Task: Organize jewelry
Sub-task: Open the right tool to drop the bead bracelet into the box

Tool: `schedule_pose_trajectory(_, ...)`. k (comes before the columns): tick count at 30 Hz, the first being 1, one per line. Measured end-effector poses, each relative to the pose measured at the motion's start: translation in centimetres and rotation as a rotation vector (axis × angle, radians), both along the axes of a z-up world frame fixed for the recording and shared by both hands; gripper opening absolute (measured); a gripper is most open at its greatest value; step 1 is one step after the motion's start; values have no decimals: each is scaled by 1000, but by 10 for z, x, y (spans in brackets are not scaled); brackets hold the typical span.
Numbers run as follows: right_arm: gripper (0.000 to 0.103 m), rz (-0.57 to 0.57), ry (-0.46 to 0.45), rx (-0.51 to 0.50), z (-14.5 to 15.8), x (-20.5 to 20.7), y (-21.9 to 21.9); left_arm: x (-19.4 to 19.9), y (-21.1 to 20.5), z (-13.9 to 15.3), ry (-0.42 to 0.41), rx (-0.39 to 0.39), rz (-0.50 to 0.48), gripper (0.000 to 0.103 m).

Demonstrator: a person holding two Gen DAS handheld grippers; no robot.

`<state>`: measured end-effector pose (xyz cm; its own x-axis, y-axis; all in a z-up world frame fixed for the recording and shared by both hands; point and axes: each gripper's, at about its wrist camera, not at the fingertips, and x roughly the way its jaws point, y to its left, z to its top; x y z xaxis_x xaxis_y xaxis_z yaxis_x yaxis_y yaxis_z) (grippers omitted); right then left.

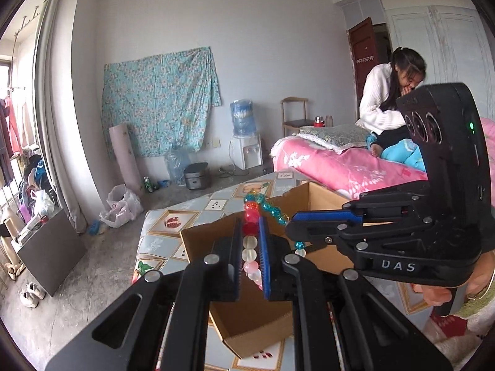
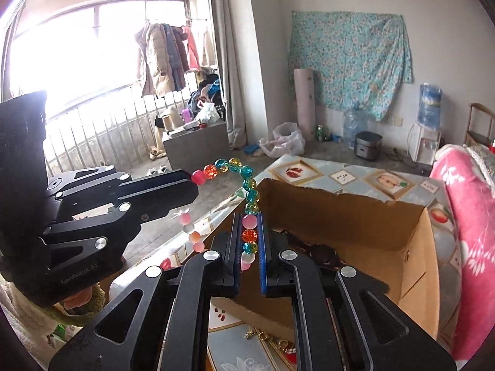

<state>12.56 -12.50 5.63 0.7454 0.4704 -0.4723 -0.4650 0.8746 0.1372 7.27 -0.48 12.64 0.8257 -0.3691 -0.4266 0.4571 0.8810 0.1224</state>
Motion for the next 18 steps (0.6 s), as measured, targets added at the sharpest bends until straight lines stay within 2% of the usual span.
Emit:
schedule_pose_trajectory(6, 7, 60, 267, 37, -36, 71, -3, 64, -1, -42, 190, 31, 27, 9)
schedule_pose_trajectory(10, 7, 91, 442, 57, -59, 98, -2, 91, -1, -71, 299, 74, 54, 9)
schedule_pose_trajectory(14, 8, 112, 551, 44, -68, 110, 4, 106, -2, -89, 372, 110, 60, 10)
schedule_pose_trajectory(18, 12, 112, 618, 32, -74, 118, 6, 108, -9, -96, 390, 172, 60, 11)
